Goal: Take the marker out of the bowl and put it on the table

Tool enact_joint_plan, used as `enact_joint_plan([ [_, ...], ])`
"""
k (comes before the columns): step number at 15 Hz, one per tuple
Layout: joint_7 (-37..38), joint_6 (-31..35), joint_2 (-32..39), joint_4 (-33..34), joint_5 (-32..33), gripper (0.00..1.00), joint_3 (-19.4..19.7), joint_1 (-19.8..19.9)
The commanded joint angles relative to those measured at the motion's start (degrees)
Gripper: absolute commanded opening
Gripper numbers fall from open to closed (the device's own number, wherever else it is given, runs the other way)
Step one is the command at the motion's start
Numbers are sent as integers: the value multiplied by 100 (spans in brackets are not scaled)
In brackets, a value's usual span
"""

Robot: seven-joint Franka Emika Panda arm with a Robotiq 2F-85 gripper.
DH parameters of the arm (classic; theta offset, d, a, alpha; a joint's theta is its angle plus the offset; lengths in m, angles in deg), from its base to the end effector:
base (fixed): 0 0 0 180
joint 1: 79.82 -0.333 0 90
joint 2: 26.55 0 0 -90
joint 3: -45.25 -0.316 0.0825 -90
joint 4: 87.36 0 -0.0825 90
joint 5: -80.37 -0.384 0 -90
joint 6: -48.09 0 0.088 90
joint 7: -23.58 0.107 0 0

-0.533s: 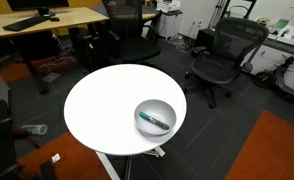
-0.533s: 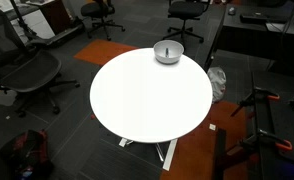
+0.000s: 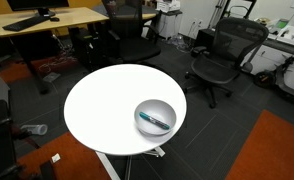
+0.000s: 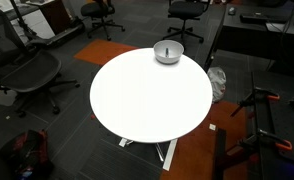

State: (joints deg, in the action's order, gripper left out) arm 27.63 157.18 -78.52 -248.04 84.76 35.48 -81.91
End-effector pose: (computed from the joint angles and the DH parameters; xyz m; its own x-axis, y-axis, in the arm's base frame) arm 0.2775 0.0486 0.4392 0.9952 0.0974 0.0098 0.0934 -0.9743 0.2048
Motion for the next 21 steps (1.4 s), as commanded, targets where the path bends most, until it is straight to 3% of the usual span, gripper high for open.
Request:
enact_joint_plan([
  [1,95,40,45,26,73,100,64,-81],
  [8,540,831,972,455,148,100,128,352],
  [13,1187,1645,1847,829,198,100,196,881],
  [21,2308,2429,3557,1969,368,100,466,1475],
])
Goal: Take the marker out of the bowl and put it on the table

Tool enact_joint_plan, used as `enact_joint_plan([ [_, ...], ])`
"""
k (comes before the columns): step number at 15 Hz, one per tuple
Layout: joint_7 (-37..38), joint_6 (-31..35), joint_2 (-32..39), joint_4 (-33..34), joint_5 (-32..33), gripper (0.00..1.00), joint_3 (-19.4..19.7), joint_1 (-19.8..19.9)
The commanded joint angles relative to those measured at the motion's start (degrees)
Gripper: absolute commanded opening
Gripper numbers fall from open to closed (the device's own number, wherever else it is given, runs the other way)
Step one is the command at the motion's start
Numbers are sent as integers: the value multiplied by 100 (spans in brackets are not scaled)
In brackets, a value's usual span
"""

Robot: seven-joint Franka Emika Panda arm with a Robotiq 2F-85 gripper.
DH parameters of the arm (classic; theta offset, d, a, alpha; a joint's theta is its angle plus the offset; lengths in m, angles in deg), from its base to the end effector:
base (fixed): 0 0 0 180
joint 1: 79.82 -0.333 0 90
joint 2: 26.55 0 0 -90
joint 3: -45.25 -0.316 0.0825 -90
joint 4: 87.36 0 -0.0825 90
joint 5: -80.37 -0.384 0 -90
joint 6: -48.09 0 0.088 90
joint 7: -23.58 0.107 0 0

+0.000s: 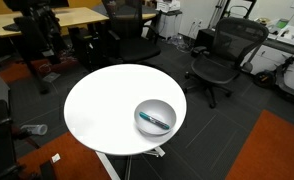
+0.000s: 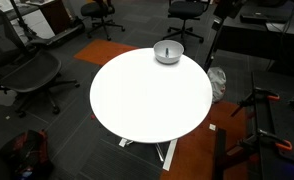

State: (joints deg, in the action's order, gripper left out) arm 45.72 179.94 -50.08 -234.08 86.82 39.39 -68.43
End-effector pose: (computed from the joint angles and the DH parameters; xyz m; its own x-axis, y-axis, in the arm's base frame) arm 0.4172 -0.0427 0.4213 0.9007 -0.3944 0.1821 -0.4121 -0.9084 0.0709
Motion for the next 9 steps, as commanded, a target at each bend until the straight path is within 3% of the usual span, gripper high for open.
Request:
enact_joint_plan([
  [1,700,227,906,715,204,100,94,157],
  [9,2161,380,2431,2026,535,100,659,38],
])
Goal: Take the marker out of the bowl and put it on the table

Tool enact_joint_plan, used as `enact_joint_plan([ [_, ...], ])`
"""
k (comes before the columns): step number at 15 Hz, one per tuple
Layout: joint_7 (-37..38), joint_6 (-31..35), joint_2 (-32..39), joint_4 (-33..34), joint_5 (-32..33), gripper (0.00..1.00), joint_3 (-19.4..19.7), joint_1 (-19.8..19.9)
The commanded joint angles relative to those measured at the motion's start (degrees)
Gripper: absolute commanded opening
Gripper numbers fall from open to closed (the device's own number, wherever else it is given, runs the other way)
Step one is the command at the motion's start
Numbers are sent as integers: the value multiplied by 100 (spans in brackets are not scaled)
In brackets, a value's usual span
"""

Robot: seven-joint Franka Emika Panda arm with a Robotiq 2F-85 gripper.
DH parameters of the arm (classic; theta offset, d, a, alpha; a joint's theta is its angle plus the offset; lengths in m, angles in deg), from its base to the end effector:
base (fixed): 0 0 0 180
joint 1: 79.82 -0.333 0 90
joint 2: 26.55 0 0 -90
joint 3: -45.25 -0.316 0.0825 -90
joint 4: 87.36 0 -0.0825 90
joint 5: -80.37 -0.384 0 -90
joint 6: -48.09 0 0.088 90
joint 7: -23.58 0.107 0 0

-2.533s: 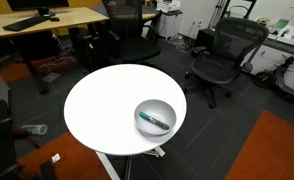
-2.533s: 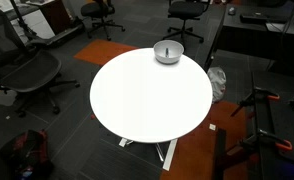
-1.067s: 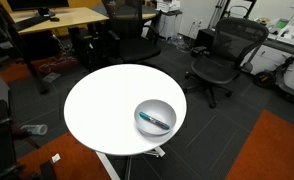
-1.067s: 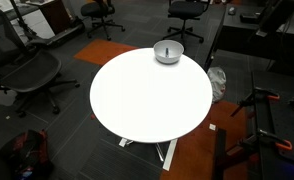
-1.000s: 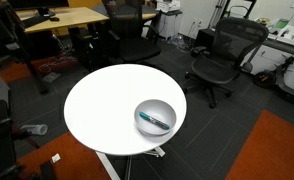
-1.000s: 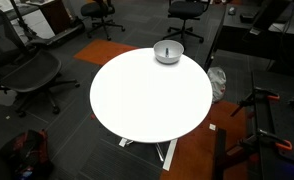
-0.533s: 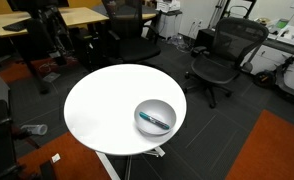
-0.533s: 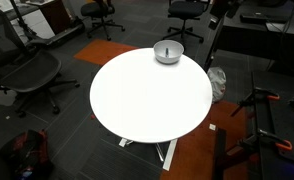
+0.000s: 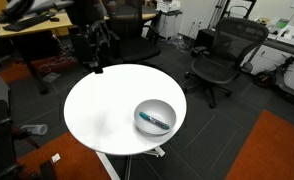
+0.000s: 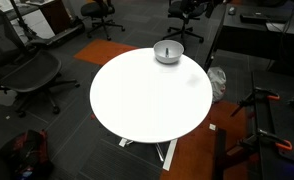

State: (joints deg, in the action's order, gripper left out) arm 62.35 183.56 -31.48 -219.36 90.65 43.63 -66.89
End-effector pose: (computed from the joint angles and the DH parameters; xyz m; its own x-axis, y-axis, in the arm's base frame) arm 0.5036 -0.1029 0.3964 0.7158 -0.6699 0.1972 -0.6871 -0.7260 0.0273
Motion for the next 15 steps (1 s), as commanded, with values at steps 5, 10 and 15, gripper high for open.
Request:
enact_joint_plan([
  [5,985,108,1345,1183,-45,100,682,-296],
  [10,1328,443,2024,1543,-336,100,1027,-437],
  [15,1431,758,2597,1810,-688,100,1260,-516],
])
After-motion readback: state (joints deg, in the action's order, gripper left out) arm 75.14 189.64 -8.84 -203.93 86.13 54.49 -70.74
